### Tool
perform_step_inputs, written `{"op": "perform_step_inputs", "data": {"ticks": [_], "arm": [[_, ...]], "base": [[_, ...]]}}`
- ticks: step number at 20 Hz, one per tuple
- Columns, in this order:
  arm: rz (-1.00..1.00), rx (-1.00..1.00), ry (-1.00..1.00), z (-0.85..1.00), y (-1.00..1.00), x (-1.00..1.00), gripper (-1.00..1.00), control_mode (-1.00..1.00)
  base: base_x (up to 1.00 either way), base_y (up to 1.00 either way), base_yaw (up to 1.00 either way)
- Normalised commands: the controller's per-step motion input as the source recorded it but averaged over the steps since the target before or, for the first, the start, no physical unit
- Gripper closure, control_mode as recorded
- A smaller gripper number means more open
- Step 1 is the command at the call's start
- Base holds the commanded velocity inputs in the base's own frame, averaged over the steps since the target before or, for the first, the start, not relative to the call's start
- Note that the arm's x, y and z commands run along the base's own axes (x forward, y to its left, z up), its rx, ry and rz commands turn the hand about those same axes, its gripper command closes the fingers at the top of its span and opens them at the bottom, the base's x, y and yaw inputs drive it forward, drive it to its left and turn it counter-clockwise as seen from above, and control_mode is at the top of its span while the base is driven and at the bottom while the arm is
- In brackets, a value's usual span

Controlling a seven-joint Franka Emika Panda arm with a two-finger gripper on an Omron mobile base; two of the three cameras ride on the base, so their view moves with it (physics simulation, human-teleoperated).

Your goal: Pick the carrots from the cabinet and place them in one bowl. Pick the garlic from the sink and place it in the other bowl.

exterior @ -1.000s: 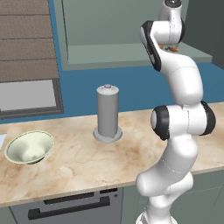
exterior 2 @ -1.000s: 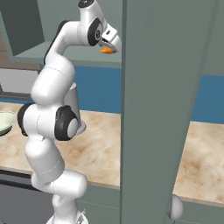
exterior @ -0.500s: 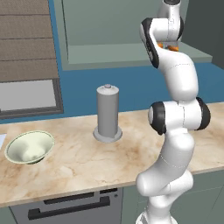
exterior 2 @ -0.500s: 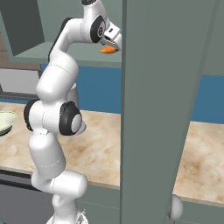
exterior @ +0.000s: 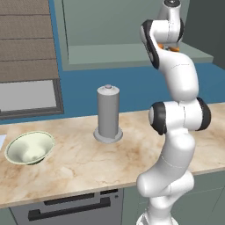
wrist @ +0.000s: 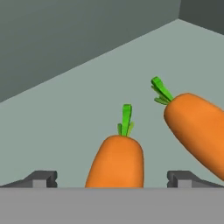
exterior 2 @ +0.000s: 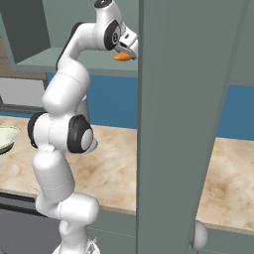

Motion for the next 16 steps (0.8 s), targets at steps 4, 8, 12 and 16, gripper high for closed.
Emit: {"op": "perform_step_inputs", "data": {"ticks": [4,8,12,16], "arm": [[0.0,0.0,0.0,-0.08,0.0,0.11,-1.0,-1.0],[0.0,0.0,0.01,-0.03,0.0,0.01,-1.0,-1.0],[0.0,0.0,0.0,0.0,0.0,0.0,-1.0,-1.0],[0.0,0.0,0.0,0.0,0.0,0.0,1.0,-1.0]], "base": [[0.0,0.0,0.0],[0.0,0.0,0.0],[0.0,0.0,0.0],[0.0,0.0,0.0]]}}
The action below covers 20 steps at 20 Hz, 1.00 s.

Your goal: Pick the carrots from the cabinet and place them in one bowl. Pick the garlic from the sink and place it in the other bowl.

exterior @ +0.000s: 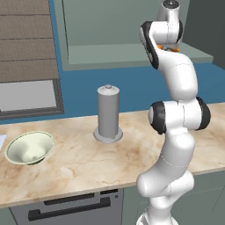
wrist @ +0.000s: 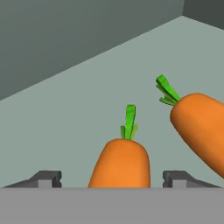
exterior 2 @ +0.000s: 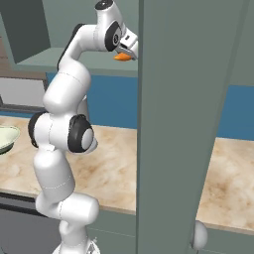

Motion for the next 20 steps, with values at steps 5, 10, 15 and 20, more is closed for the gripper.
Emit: {"op": "perform_step_inputs", "data": {"ticks": [5,10,15,20], "arm": [[0.0,0.0,0.0,0.0,0.0,0.0,1.0,-1.0],[0.0,0.0,-0.01,0.0,0.0,0.0,1.0,-1.0],[0.0,0.0,-0.06,0.0,0.08,-0.42,1.0,-1.0],[0.02,0.0,-0.08,0.0,0.12,-0.63,1.0,-1.0]], "base": [[0.0,0.0,0.0],[0.0,0.0,0.0],[0.0,0.0,0.0],[0.0,0.0,0.0]]}}
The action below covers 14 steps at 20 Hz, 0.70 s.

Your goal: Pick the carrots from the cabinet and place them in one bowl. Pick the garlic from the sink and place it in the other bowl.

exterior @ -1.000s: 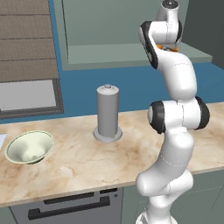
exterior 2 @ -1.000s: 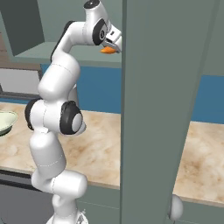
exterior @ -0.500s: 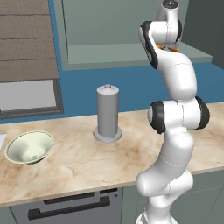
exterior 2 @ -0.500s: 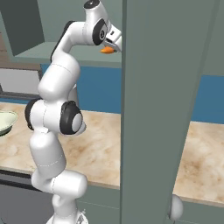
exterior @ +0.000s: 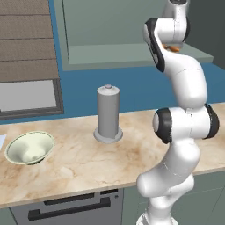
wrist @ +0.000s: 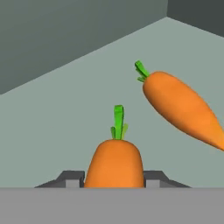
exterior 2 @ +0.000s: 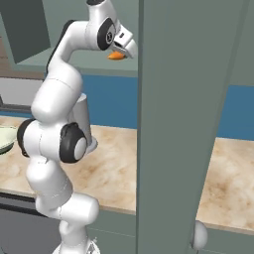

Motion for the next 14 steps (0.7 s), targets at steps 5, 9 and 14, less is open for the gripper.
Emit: {"op": "perform_step_inputs", "data": {"ticks": [5,9,14], "arm": [[0.05,0.0,-0.06,0.07,0.09,-0.78,1.0,-1.0],[0.06,0.0,-0.03,0.07,0.13,-0.87,1.0,-1.0],[0.07,0.0,0.0,0.0,0.18,-0.96,1.0,-1.0]], "base": [[0.0,0.0,0.0],[0.0,0.0,0.0],[0.0,0.0,0.0]]}}
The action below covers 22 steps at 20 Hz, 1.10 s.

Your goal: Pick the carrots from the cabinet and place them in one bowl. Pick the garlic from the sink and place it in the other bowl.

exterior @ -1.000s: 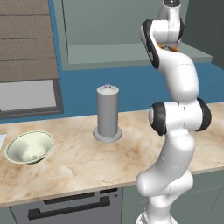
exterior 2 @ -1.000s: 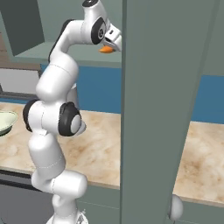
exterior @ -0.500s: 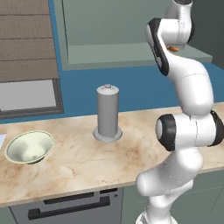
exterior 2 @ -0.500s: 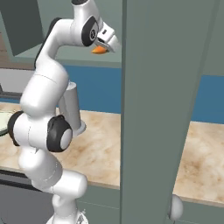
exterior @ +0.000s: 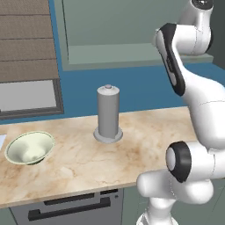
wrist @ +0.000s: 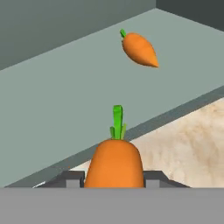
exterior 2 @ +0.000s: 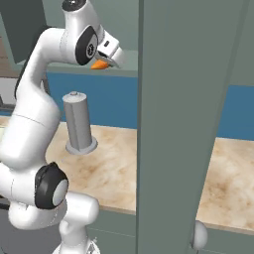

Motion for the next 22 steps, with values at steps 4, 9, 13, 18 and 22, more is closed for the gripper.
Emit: {"op": "perform_step_inputs", "data": {"ticks": [4,9,13,18,22], "arm": [[0.07,0.0,0.0,0.01,0.26,-0.99,1.0,-1.0],[0.06,0.0,0.0,0.0,0.26,-1.0,1.0,-1.0],[0.06,0.0,0.0,0.0,0.3,-1.0,1.0,-1.0],[0.07,0.0,0.02,-0.01,0.27,-1.0,1.0,-1.0],[0.05,0.0,0.12,-0.21,0.32,-0.85,1.0,-1.0]], "base": [[0.0,0.0,0.0],[0.0,0.0,0.0],[0.0,0.0,0.0],[0.0,0.0,0.0],[0.0,0.0,0.0]]}}
